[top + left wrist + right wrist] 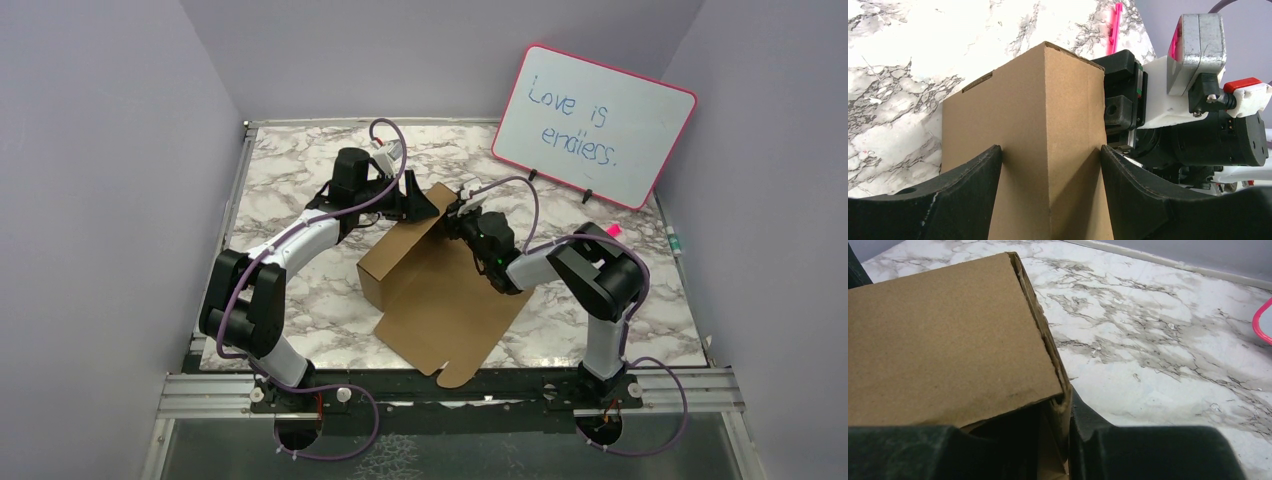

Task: Fold the paper box

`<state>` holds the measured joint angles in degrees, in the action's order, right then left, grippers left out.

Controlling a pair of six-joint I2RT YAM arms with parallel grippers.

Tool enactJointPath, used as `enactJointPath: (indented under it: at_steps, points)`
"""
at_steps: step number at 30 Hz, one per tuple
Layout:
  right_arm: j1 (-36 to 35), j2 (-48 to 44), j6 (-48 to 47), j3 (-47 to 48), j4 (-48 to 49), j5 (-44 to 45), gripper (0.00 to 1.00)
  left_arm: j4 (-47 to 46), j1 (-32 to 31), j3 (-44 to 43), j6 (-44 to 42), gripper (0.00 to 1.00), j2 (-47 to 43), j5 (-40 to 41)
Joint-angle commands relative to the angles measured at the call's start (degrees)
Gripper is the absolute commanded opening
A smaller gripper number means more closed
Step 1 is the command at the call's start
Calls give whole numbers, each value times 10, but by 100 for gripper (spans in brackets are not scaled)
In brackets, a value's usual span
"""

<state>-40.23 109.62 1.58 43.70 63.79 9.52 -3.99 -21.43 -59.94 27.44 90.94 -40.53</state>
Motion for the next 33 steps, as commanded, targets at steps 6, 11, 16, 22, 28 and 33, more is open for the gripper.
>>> enactJointPath:
  at_steps: [6,11,16,22,28,33]
  points:
    - [-8,-17,-11,-19,32,-15,31,50,-22,-4,8,70,-15,-54]
    - [-9,-39,-29,-38,32,-33,36,58,-17,-4,2,71,-26,-38]
    - [-8,-59,-31,-56,28,-41,44,73,-16,-8,-10,71,-34,-18]
    - [-7,-95,-36,-86,25,-36,54,89,-16,-12,-22,72,-40,3]
    - [-5,-135,-48,-114,-2,-66,64,108,-16,-18,-39,74,-54,32]
    - [-5,-170,-47,-150,-25,-77,73,148,-15,-39,-76,77,-78,80]
